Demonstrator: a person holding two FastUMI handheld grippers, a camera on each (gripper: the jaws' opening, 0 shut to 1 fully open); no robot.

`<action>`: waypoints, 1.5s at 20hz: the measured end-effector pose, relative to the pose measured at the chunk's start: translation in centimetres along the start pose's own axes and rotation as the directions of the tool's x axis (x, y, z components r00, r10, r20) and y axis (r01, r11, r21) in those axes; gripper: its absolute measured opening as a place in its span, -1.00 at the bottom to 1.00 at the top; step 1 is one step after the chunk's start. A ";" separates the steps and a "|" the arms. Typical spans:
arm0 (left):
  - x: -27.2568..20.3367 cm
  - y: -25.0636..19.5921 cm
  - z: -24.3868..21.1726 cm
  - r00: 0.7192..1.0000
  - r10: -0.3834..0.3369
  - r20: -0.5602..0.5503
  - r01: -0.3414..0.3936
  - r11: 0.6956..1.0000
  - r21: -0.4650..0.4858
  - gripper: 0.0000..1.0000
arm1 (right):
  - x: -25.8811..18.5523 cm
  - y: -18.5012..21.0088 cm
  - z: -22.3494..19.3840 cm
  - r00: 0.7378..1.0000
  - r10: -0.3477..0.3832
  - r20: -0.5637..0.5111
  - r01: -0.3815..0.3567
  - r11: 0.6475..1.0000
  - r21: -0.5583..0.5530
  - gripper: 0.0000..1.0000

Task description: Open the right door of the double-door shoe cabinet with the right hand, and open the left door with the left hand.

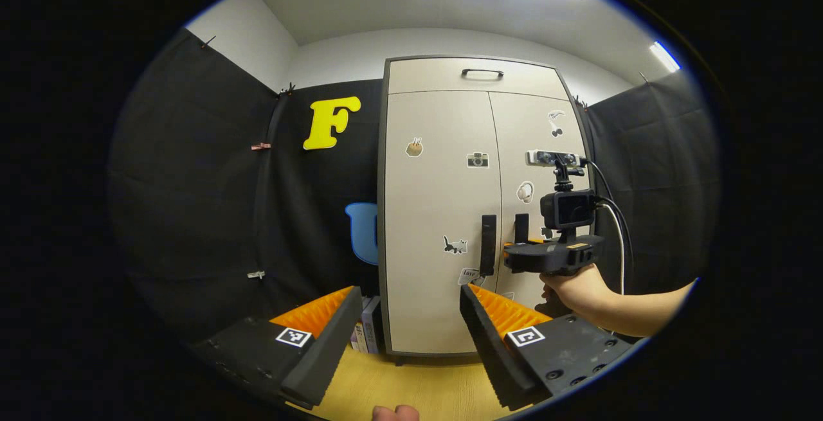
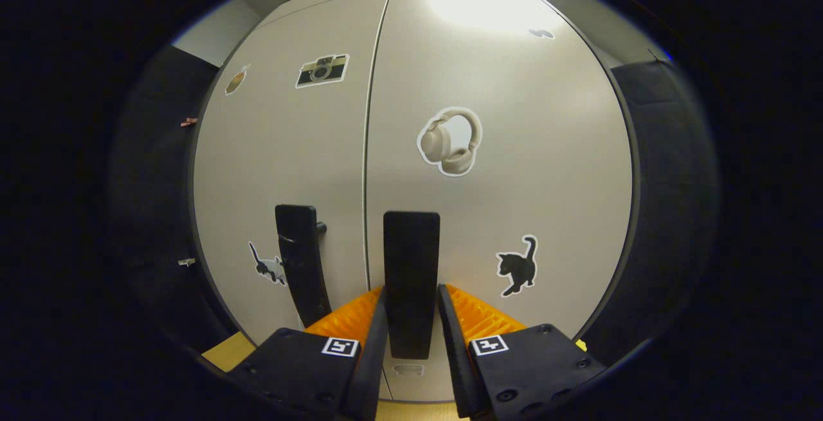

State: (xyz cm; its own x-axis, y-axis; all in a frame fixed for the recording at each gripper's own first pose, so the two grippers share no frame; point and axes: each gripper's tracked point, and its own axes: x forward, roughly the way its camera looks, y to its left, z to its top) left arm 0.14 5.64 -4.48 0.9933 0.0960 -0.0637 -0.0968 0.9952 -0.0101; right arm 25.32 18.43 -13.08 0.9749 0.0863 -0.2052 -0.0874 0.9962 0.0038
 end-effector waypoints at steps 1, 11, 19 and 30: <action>-0.1 -0.1 -0.1 1.000 -0.001 -0.001 0.001 1.000 -0.002 0.89 | 0.6 -0.1 0.0 1.000 -0.017 -0.004 0.017 1.000 -0.004 -0.10; -2.5 0.5 0.0 1.000 0.031 0.004 -0.031 0.999 -0.007 0.89 | -1.5 -0.4 0.1 0.998 0.037 -0.052 -0.034 0.997 0.064 -0.63; -4.5 1.8 0.2 0.998 0.066 0.011 -0.066 0.998 -0.016 0.89 | -3.3 -1.5 1.0 0.995 0.089 -0.042 -0.085 0.992 0.089 -0.64; -6.1 0.9 -0.2 0.998 0.059 0.005 -0.058 0.998 -0.012 0.89 | -4.6 -2.6 0.8 0.993 0.113 -0.033 -0.108 0.985 0.135 -0.75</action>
